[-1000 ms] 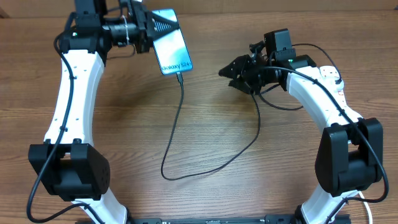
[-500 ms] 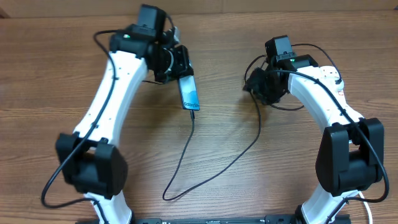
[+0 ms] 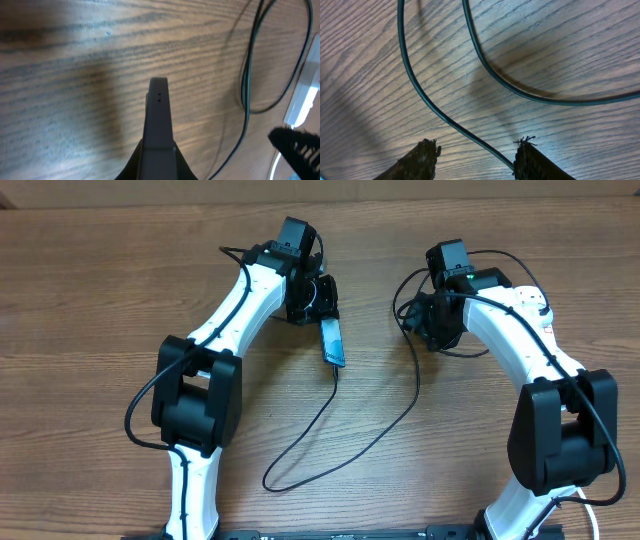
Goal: Plug charger to phone and switch on socket
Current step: 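Lower the phone with the left gripper and lay it flat on the table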
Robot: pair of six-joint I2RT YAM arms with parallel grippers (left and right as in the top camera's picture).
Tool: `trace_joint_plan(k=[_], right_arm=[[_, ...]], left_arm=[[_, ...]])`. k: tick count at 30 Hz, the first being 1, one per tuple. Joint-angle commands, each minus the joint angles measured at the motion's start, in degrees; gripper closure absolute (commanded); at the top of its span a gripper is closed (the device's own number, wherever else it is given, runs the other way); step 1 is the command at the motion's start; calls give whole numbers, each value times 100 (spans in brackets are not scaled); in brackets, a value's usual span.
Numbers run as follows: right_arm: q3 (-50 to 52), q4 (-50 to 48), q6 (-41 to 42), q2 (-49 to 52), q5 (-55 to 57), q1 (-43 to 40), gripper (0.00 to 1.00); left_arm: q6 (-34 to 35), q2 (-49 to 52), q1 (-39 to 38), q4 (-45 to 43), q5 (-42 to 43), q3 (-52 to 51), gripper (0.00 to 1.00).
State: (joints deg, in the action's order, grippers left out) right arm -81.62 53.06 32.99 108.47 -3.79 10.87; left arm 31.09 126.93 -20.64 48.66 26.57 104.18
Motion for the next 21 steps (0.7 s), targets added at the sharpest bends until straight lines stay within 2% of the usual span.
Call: trace_joint_plan(k=[1,8,14,21], right_arm=[[-46,-22,-28,-90,122,-24,47],[-35,-22,-26,-90,120,-24,48],[20,-17,-28,-87,120,-24,48],[20,-48,-26,-87,120,-24,47]], left_arm=[[236,109,-31,-201,192,11,96],[234,411,-109,-251,160,11,93],[203,730,-122,-238,503,11,96],[-256,730,-125,-162,520,11,95]])
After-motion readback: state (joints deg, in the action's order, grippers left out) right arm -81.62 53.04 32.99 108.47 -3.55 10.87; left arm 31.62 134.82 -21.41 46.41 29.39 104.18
